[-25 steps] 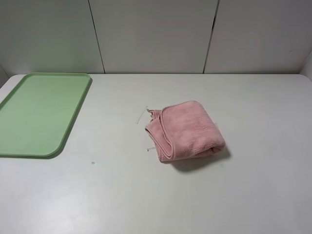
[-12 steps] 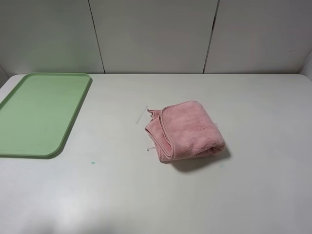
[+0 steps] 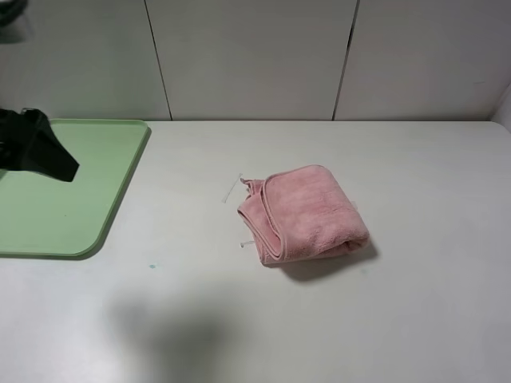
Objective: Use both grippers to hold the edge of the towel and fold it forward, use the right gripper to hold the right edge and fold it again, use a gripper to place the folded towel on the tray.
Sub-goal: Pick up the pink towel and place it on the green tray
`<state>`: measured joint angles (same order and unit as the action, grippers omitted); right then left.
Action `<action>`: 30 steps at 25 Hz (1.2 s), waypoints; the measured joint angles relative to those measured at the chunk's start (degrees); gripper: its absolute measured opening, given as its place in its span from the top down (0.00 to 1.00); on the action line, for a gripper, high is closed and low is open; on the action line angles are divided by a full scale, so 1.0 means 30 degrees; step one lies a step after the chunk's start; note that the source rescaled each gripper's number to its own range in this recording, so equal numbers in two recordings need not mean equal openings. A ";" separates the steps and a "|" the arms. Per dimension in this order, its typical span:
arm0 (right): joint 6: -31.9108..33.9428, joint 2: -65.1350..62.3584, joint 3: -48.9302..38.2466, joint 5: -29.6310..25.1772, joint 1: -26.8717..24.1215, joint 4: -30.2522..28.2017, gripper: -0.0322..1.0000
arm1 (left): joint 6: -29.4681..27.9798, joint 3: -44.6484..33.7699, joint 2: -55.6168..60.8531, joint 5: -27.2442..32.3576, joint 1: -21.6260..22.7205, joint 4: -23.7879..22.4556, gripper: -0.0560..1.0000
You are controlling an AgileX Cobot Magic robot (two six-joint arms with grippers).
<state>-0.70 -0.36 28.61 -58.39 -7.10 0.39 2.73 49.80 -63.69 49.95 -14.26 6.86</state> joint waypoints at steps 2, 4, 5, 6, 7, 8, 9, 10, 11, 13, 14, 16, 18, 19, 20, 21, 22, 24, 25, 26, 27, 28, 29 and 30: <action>0.0000 0.0000 0.0000 0.0000 0.0000 0.0000 0.00 | -0.0584 0.0060 -0.0928 -0.0880 -0.0914 -0.0002 0.00; 0.0000 0.0000 0.0000 0.0000 0.0000 0.0000 0.00 | -0.1348 0.0104 -0.1870 -0.1744 -0.1987 -0.0002 0.00; 0.0000 0.0000 0.0000 0.0000 0.0000 0.0000 0.00 | -0.1812 0.0126 -0.2373 -0.2214 -0.2436 -0.0002 0.00; 0.0000 0.0000 0.0000 0.0000 0.0000 0.0000 0.00 | -0.2219 0.0126 -0.2853 -0.2695 -0.2974 -0.0002 0.00; 0.0000 0.0000 0.0000 0.0000 0.0000 0.0000 0.00 | -0.2737 0.0126 -0.3320 -0.3084 -0.3508 -0.0002 0.00; 0.0000 0.0000 0.0000 0.0000 0.0000 0.0000 0.00 | -0.3236 0.0126 -0.3712 -0.3591 -0.4028 -0.0002 0.00; 0.0000 0.0000 0.0000 0.0000 0.0000 0.0000 0.00 | -0.3684 0.0126 -0.4163 -0.4143 -0.4446 -0.0002 0.00; 0.0000 0.0000 0.0000 0.0000 0.0000 0.0000 0.00 | -0.4211 0.0126 -0.4609 -0.4707 -0.4935 -0.0002 0.00; 0.0000 0.0000 0.0000 0.0000 0.0000 0.0000 0.00 | -0.4767 0.0126 -0.4972 -0.5194 -0.5400 -0.0002 0.00; 0.0000 0.0000 0.0000 0.0000 0.0000 0.0000 0.00 | -0.5844 0.0126 -0.5862 -0.6388 -0.6206 0.0036 0.00; 0.0000 0.0000 0.0000 0.0000 0.0000 0.0000 0.00 | -0.6428 0.0126 -0.6317 -0.6868 -0.6613 0.0036 0.00; 0.0000 0.0000 0.0000 0.0000 0.0000 0.0000 0.00 | -0.7422 0.0235 -0.7200 -0.7606 -0.7278 0.0056 0.00; 0.0000 0.0000 0.0000 0.0000 0.0000 0.0000 0.00 | -0.8226 0.0770 -0.8249 -0.7739 -0.7856 0.0056 0.00; 0.0000 0.0000 0.0000 0.0000 0.0000 0.0000 0.00 | -0.8485 0.1143 -0.8711 -0.7757 -0.8090 0.0069 0.00; 0.0000 0.0000 0.0000 0.0000 0.0000 0.0000 0.00 | -0.8657 0.1471 -0.9276 -0.7755 -0.8256 0.0069 0.00; 0.0000 0.0000 0.0000 0.0000 0.0000 0.0000 0.00 | -0.8780 0.1897 -0.9850 -0.7755 -0.8417 0.0069 0.00; 0.0000 0.0000 0.0000 0.0000 0.0000 0.0000 0.00 | -0.8869 0.2341 -1.0345 -0.7783 -0.8532 0.0069 0.00; 0.0000 0.0000 0.0000 0.0000 0.0000 0.0000 0.00 | -0.8927 0.3163 -1.1543 -0.7783 -0.8727 0.0069 0.00; 0.0000 0.0000 0.0000 0.0000 0.0000 0.0000 0.00 | -0.8975 0.3604 -1.2141 -0.7783 -0.8780 0.0069 0.00; 0.0000 0.0000 0.0000 0.0000 0.0000 0.0000 0.00 | -0.8996 0.4040 -1.2638 -0.7783 -0.8864 0.0069 0.00; 0.0000 0.0000 0.0000 0.0000 0.0000 0.0000 0.00 | -0.9017 0.4392 -1.3209 -0.7783 -0.8929 0.0069 0.00; 0.0000 0.0000 0.0000 0.0000 0.0000 0.0000 0.00 | -0.9041 0.4786 -1.3783 -0.7783 -0.9003 0.0075 0.00; 0.0000 0.0000 0.0000 0.0000 0.0000 0.0000 0.00 | -0.9060 0.5151 -1.4232 -0.7789 -0.9107 0.0075 0.00; 0.0000 0.0000 0.0000 0.0000 0.0000 0.0000 0.00 | -0.9049 0.5523 -1.4750 -0.7824 -0.9159 0.0075 0.00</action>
<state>-0.70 -0.36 28.61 -58.39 -7.10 0.39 -24.42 66.37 -107.94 26.48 -41.74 7.08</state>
